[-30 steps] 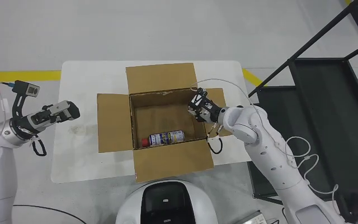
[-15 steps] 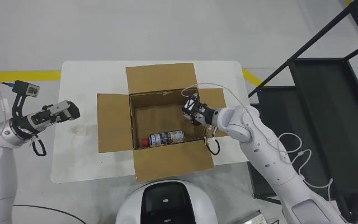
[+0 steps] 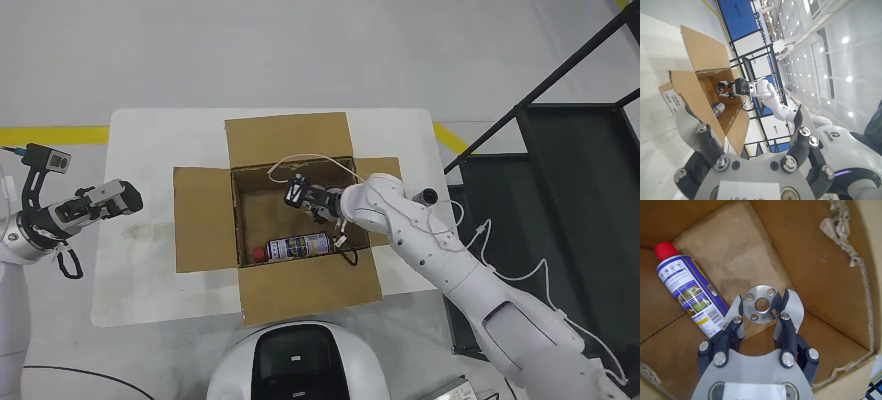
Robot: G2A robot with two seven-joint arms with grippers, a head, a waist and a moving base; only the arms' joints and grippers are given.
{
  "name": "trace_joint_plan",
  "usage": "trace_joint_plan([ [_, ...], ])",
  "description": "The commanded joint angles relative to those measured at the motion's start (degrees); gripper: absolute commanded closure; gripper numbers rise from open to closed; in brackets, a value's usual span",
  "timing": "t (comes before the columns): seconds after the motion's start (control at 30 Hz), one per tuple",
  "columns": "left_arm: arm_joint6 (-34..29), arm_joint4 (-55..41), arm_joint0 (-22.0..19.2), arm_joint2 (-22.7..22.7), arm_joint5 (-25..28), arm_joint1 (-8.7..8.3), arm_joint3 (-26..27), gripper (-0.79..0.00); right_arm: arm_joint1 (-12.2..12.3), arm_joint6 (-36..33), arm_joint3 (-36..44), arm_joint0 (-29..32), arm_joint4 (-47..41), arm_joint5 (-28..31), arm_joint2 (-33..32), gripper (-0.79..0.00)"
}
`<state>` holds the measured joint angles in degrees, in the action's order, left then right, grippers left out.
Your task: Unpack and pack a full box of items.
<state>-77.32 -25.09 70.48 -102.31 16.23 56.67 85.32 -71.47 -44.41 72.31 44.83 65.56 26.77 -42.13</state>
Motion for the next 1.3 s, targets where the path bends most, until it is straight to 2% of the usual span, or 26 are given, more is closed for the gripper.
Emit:
trace_joint_plan([
  [0.0,0.0,0.0,0.0,0.0,0.0,0.0,0.0,-0.785,-0.8,0.0,-2.5,-1.2,-0.3,-0.2,1.6,0.0],
  [0.3,0.0,0.0,0.0,0.0,0.0,0.0,0.0,-0.785,-3.9,1.5,-10.1,-4.7,-0.3,-1.4,5.9,0.0],
  [0.33,0.0,0.0,0.0,0.0,0.0,0.0,0.0,-0.785,-4.2,1.6,-10.8,-5.0,-0.3,-1.4,6.1,-0.074],
  [0.4,0.0,0.0,0.0,0.0,0.0,0.0,0.0,-0.785,-4.7,1.6,-11.9,-5.6,-0.1,-1.5,6.6,-0.326],
  [0.47,0.0,0.0,0.0,0.0,0.0,0.0,0.0,-0.785,-5.1,1.8,-12.9,-5.9,-0.1,-1.6,7.0,-0.785],
  [0.67,0.0,0.0,0.0,0.0,0.0,0.0,0.0,-0.785,-5.2,3.7,-12.2,-5.9,1.0,-1.1,6.2,-0.785],
  [0.83,0.0,0.0,0.0,0.0,0.0,0.0,0.0,-0.785,-2.8,5.7,-5.0,-2.8,2.1,-1.3,0.7,-0.785],
  [0.93,0.0,0.0,0.0,0.0,0.0,0.0,0.0,-0.785,-0.2,5.4,3.6,2.2,2.4,-1.3,-5.6,-0.785],
  [1.1,0.0,0.0,0.0,0.0,0.0,0.0,0.0,-0.785,4.3,5.5,20.7,15.0,-1.0,2.8,-20.5,-0.785],
  [1.2,0.0,0.0,0.0,0.0,0.0,0.0,0.0,-0.785,6.1,6.3,27.5,21.8,-3.4,4.8,-29.1,-0.785],
  [1.27,0.0,0.0,0.0,0.0,0.0,0.0,0.0,-0.785,6.9,7.0,30.1,25.6,-4.1,4.0,-34.8,-0.785],
])
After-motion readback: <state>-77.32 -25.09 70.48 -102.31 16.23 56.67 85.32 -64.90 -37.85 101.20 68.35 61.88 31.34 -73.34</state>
